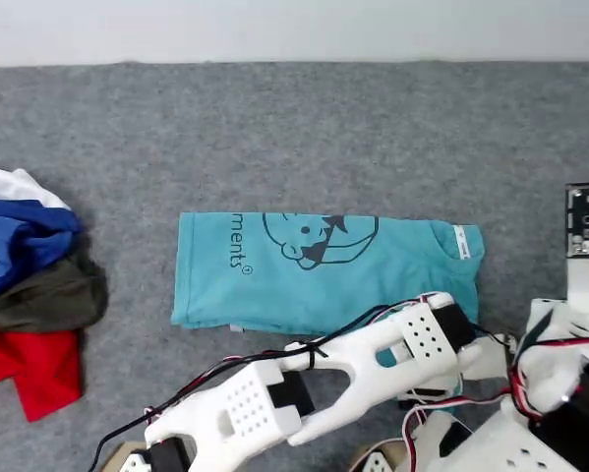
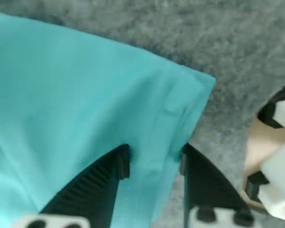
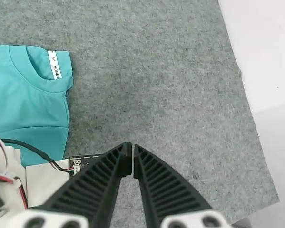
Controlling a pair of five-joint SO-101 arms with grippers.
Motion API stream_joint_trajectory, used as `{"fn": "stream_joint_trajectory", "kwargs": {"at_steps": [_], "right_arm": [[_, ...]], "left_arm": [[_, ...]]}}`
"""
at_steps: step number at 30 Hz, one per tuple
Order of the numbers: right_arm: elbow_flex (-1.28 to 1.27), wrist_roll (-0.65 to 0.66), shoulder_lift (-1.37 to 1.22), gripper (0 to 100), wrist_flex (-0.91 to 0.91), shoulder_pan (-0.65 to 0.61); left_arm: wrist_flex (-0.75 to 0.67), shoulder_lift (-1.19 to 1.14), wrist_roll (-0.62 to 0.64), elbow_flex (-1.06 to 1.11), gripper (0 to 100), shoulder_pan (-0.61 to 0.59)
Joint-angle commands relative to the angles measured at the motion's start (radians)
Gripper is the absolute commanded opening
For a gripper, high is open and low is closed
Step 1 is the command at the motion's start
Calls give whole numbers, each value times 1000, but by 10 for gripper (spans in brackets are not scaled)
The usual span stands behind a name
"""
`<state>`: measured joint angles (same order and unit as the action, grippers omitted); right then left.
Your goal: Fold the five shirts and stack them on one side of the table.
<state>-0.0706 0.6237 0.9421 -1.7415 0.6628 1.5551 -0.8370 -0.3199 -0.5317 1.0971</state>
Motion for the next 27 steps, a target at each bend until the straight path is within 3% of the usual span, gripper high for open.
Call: {"fn": "stream_joint_trajectory", "kwargs": {"at_steps": [1,5,16,27], "right_arm": [[46,-9,-4,12,-2,13],[46,-9,-4,12,-2,13],[48,-9,-4,12,-2,13],[44,-9,-4,12,-4,13]], "left_arm": [[14,-17,8,-67,93,2],[37,-17,0,-114,13,2],[170,-17,0,-349,15,-3],[130,-28,-38,-447,15,-167]]}}
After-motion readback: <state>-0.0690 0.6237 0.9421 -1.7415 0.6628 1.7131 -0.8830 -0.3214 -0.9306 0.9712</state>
